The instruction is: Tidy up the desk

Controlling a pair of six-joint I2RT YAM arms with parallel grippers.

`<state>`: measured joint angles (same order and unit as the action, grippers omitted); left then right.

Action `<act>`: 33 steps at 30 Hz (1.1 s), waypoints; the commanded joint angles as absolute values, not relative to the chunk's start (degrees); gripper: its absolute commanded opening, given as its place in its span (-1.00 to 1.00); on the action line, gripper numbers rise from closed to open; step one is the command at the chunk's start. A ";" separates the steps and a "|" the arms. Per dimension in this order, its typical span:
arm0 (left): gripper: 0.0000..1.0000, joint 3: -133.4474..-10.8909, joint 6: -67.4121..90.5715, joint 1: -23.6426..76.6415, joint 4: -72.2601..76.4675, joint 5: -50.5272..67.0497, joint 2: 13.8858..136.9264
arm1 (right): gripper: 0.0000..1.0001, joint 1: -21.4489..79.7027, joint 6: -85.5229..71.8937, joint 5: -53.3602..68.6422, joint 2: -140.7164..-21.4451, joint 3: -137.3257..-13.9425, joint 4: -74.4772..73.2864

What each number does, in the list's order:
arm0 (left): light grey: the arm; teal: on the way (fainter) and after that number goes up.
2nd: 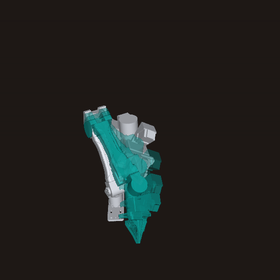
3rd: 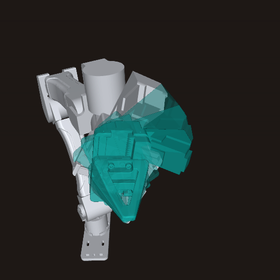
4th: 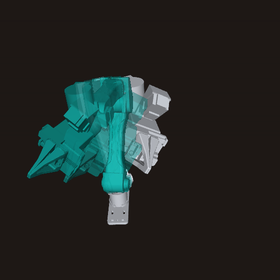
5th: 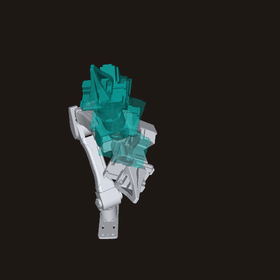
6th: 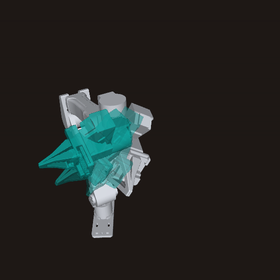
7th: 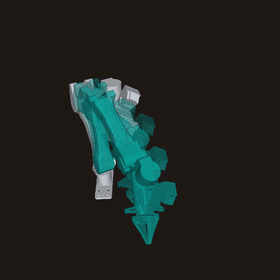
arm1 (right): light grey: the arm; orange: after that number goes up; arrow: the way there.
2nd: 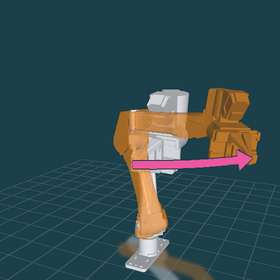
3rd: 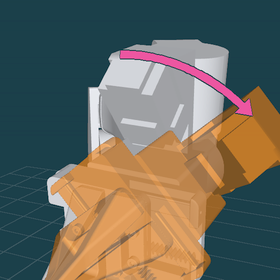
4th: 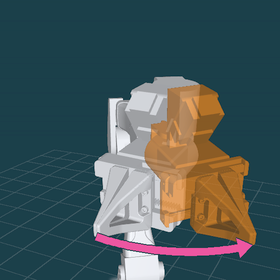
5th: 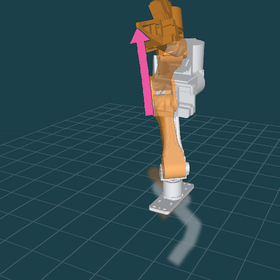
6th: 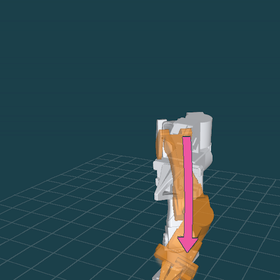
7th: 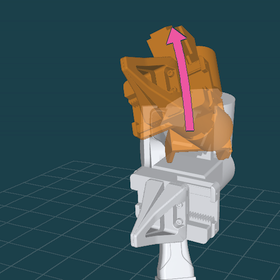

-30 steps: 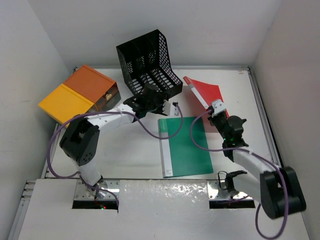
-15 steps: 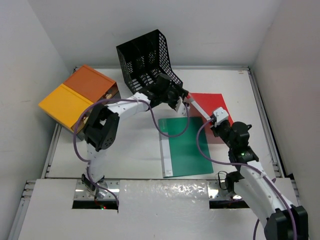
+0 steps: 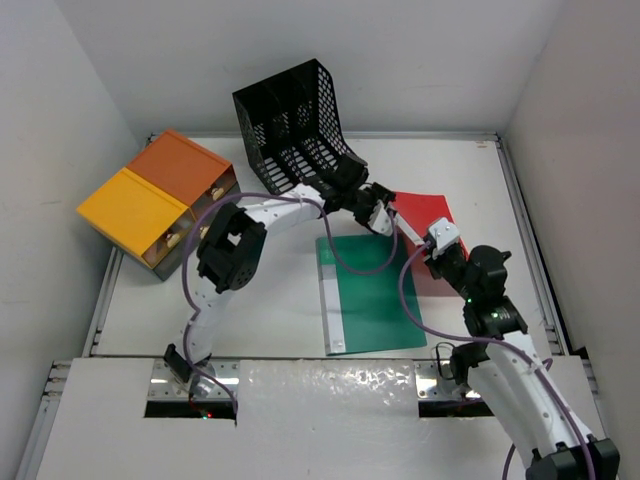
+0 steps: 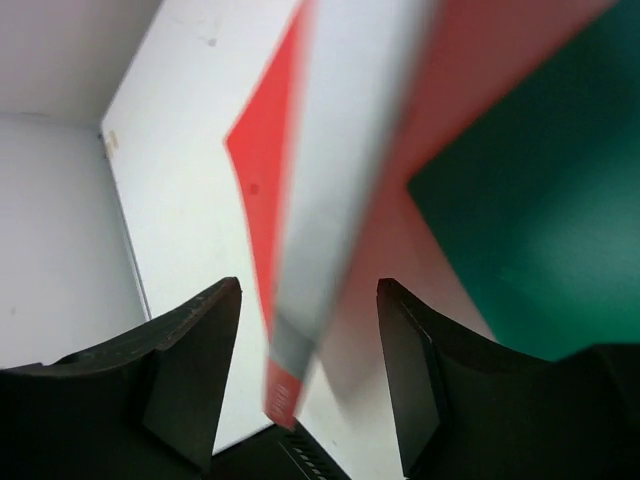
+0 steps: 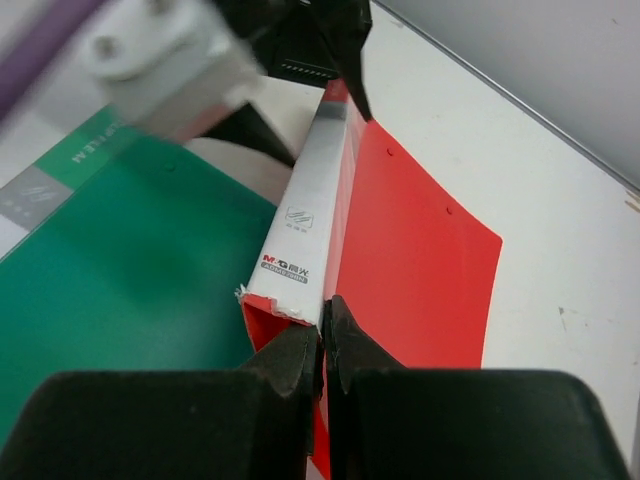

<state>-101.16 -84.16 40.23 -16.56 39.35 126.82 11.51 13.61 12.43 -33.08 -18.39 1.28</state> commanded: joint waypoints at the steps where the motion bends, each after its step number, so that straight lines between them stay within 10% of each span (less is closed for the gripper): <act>1: 0.08 -108.70 -78.31 40.60 -15.98 42.63 130.41 | -1.00 11.78 14.24 17.14 -31.38 -21.97 0.27; 7: -1.00 -106.97 -84.10 40.69 -19.86 40.61 129.91 | -1.00 11.78 15.82 16.35 -28.57 -25.14 -5.62; 10: -1.00 -103.63 -85.25 40.69 -19.60 38.77 128.06 | -0.97 11.86 15.73 14.34 -28.21 -26.71 -8.59; 11: -1.00 -103.19 -84.91 40.69 -19.08 36.58 127.53 | -0.06 11.78 14.69 12.76 -29.00 -29.85 -10.44; 14: -1.00 -102.13 -82.71 41.04 -14.34 28.32 126.04 | 0.94 11.87 15.38 11.42 -32.93 -43.52 -21.94; 21: -1.00 -102.57 -83.67 42.89 -13.27 19.60 124.54 | 0.98 11.87 14.85 10.45 -57.61 -72.85 -52.96; 33: -1.00 -102.21 -83.14 43.59 -13.27 20.83 123.84 | 0.93 13.10 17.75 9.05 -65.91 -65.83 -46.69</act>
<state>-101.82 -84.14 43.13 -14.87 19.57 127.13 12.60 16.62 9.56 -66.74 -65.67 -49.98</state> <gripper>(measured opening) 0.169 0.970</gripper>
